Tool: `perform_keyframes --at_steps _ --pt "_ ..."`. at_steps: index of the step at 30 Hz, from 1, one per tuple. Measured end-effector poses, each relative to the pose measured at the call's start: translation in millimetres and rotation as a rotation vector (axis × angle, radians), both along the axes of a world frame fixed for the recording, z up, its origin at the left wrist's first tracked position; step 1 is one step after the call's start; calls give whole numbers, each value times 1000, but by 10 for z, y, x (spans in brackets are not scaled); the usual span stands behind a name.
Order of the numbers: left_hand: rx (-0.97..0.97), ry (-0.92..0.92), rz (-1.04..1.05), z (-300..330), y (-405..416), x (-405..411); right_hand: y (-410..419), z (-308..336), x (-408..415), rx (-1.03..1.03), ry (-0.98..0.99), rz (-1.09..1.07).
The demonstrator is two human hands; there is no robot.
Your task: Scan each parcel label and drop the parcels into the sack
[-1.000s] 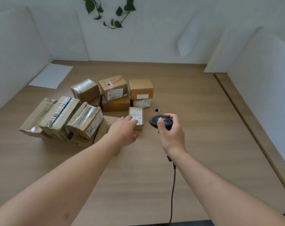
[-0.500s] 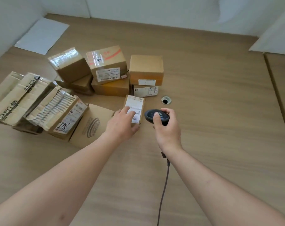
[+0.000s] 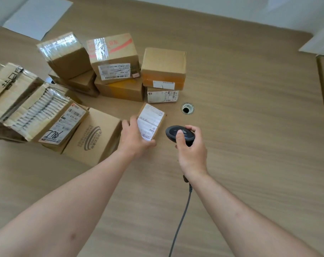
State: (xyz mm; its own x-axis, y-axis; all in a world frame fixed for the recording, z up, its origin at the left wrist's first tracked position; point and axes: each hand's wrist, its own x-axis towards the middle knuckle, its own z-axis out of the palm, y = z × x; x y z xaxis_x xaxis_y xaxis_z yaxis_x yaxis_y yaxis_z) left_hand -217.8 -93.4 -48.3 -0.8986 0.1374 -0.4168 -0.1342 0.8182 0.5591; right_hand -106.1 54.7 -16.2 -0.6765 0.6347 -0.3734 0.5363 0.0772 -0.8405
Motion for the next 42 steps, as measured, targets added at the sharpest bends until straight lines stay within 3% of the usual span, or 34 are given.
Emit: perform_keyframes --at_steps 5,16,24,28,33,42 --pt "90 -2 -75 29 -133 141 15 13 123 6 3 -34" --pt "168 201 -107 208 -203 211 -80 47 319 -14 17 -91" --pt "285 108 -115 342 -205 337 -89 109 431 -10 48 -121" --pt "272 56 -170 392 -188 298 -101 118 495 -17 57 -143" --pt "165 140 -302 348 -120 393 -124 96 609 -10 64 -168" --pt "285 -16 114 -17 -49 711 -73 5 749 -39 74 -165"
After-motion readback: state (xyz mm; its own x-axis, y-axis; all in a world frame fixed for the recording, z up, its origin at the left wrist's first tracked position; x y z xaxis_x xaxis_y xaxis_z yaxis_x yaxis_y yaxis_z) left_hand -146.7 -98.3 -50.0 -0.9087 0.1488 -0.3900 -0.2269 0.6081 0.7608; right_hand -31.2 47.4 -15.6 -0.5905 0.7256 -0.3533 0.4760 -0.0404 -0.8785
